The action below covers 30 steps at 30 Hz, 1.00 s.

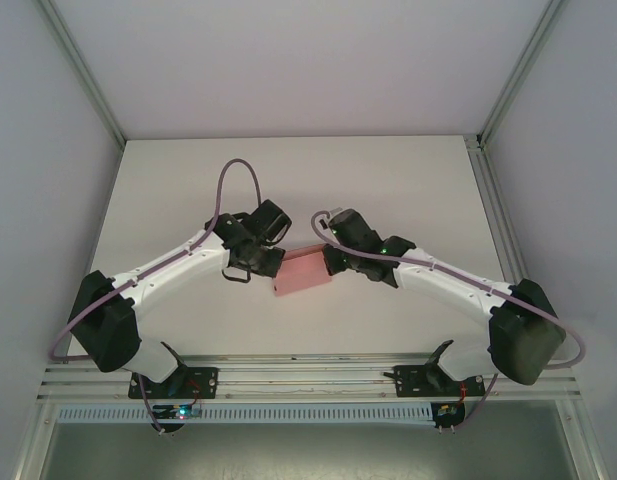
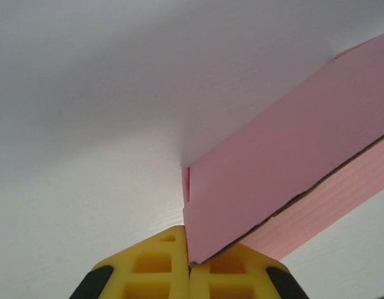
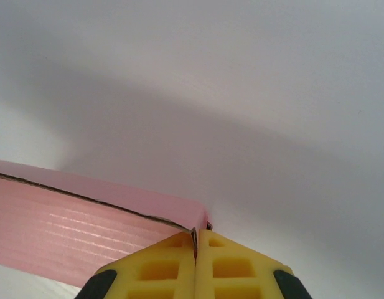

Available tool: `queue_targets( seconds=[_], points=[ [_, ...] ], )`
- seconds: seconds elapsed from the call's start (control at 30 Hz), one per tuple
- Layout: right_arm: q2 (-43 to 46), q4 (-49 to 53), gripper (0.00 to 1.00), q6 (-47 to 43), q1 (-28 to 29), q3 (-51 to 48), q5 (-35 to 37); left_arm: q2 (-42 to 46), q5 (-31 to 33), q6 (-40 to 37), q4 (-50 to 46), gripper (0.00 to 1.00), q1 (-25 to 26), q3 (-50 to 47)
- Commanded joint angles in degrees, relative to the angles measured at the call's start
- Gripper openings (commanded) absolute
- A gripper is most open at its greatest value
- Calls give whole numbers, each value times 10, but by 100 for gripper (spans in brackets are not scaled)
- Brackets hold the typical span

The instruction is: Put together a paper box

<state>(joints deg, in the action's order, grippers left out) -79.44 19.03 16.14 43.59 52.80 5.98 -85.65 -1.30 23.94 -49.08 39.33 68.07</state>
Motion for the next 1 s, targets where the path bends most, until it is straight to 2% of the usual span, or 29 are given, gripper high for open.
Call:
queue_targets(
  seconds=[0.0, 0.1, 0.3, 0.6, 0.73, 0.87, 0.97],
  points=[
    [-15, 37, 0, -12, 23, 2, 52, -5, -59, 64, -3, 0, -19, 22],
    [-13, 25, 0, -8, 41, -4, 72, 1, -117, 111, 22, 0, -41, 15],
    [-11, -6, 0, 28, 68, -23, 74, 13, -136, 186, 47, 0, -57, 17],
    [3, -41, 0, 58, 83, -52, 70, 15, -144, 234, 98, 0, -56, -37],
    [2, -48, 0, 63, 83, -59, 62, 20, -98, 241, 96, 0, -45, -51],
    [8, -60, 0, 71, 83, -71, 57, 33, -59, 210, 130, 0, -17, -94],
    [15, -68, 0, 78, 84, -83, 60, 40, -5, 209, 155, 0, 17, -140]
  ],
)
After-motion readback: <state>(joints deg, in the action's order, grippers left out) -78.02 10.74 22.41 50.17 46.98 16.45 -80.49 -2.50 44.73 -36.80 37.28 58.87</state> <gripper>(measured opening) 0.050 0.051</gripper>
